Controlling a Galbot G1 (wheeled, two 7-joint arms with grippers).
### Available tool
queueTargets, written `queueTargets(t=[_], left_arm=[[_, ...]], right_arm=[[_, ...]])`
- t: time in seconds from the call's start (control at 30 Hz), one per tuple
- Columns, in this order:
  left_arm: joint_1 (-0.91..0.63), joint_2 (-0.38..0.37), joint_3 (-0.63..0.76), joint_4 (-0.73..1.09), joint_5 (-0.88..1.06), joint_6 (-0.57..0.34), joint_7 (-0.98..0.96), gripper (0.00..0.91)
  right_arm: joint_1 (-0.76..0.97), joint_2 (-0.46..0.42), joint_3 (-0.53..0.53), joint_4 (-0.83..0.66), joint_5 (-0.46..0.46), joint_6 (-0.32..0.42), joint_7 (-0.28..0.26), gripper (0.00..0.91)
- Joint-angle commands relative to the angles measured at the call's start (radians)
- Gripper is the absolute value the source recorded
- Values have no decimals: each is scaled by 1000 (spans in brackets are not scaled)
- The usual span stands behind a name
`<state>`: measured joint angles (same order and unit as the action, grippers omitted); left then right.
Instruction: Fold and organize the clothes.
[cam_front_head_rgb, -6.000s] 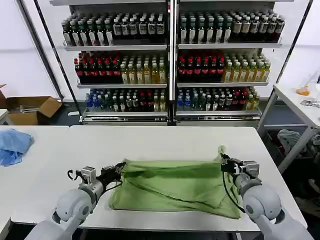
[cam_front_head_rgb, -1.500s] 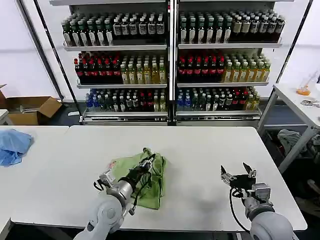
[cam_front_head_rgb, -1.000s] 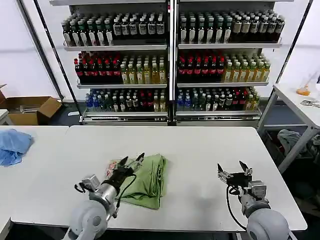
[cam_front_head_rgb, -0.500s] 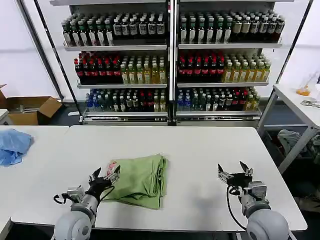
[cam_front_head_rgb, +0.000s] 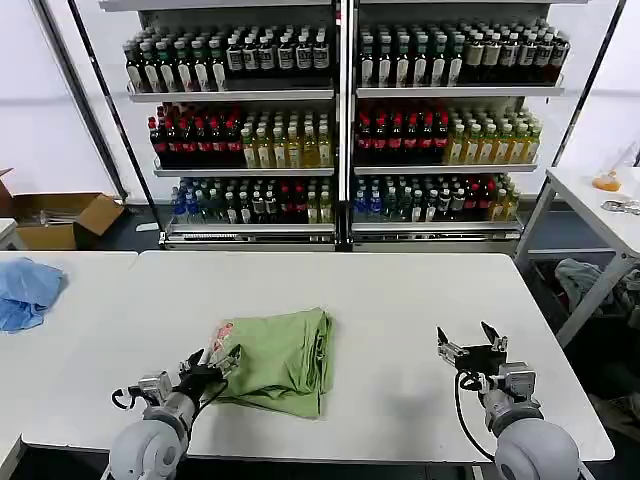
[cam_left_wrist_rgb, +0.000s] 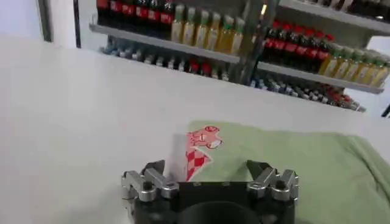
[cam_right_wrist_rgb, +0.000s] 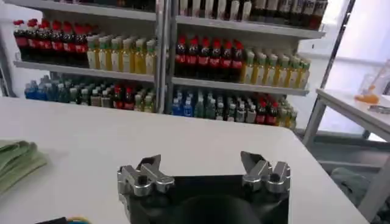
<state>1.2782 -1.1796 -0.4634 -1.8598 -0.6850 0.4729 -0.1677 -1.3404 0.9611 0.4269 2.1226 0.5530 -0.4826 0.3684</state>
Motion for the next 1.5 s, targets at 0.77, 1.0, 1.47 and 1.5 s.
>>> queueTargets(t=[0.77,1.0,1.47,1.5], left_arm=[[-52,-52,-45,92,-441,19,39,50],[-52,-64,-60,97,-499,1,42,50],[-45,-52,-270,38,-641,0,10,30],[-41,-22,-326,27,-641,1,4,30]], right_arm=[[-9,-3,10,11,4,-2,3,907],[-11,-6,10,14,6,-2,4,907],[-20,-7,22,29,11,-2,6,907],[-18,-7,23,29,13,-2,6,907]])
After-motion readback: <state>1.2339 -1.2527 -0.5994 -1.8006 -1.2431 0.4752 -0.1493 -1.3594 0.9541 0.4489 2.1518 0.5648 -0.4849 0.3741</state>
